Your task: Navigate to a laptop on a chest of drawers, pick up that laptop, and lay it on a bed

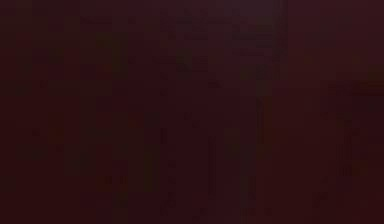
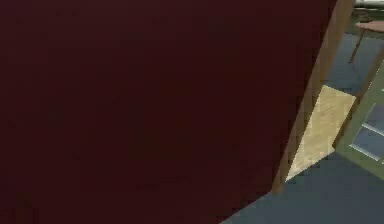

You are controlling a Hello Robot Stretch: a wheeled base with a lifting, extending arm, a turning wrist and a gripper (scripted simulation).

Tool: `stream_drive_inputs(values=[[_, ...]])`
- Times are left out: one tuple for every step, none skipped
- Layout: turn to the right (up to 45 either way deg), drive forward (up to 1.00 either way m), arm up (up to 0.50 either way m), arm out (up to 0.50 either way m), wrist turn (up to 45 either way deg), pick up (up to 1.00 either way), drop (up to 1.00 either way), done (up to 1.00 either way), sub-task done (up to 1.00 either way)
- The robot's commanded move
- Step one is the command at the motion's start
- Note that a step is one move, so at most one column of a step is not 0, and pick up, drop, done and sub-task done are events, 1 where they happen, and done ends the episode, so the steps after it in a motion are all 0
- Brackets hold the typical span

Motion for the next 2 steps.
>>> stream_drive_inputs(values=[[45.0,0.00,0.00,0.00,0.0,0.00,0.00,0.00,0.00],[45.0,0.00,0.00,0.00,0.0,0.00,0.00,0.00,0.00]])
